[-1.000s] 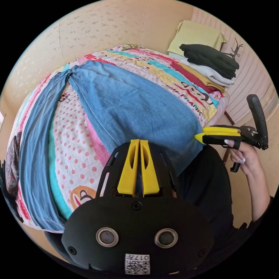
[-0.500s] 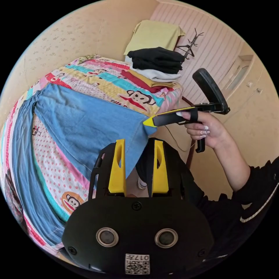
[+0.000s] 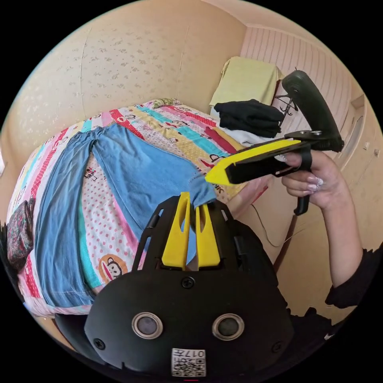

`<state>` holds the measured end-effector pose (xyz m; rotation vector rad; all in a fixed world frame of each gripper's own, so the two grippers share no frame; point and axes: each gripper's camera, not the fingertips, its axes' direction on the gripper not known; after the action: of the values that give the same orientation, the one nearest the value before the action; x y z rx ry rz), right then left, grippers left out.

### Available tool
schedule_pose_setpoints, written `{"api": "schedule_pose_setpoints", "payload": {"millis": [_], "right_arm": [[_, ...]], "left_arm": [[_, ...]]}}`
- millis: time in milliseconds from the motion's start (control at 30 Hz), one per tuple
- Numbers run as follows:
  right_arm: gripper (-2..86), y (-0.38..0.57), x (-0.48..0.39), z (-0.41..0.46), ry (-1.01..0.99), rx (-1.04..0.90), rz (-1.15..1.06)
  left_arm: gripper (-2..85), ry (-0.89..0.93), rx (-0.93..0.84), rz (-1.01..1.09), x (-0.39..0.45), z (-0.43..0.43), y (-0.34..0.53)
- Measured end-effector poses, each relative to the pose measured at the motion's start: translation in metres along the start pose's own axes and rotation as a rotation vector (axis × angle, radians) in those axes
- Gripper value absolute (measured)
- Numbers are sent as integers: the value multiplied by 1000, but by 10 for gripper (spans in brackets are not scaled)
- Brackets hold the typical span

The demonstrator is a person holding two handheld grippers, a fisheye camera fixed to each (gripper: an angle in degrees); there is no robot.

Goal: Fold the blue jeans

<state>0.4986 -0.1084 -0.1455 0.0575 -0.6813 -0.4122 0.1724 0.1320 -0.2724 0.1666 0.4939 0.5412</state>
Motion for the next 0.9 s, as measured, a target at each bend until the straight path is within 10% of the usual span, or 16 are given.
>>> {"api": "schedule_pose_setpoints", "payload": {"millis": [333, 633, 900], "right_arm": [[177, -265, 85, 155, 54, -246, 296], [134, -357, 119, 296, 45, -425, 379], [15, -394, 90, 278, 29, -180, 417]], "left_arm": [[-7, 85, 58, 15, -31, -45, -15], [-8, 165, 48, 62, -71, -71, -21], [-8, 170, 124, 17, -123, -115, -13]]}}
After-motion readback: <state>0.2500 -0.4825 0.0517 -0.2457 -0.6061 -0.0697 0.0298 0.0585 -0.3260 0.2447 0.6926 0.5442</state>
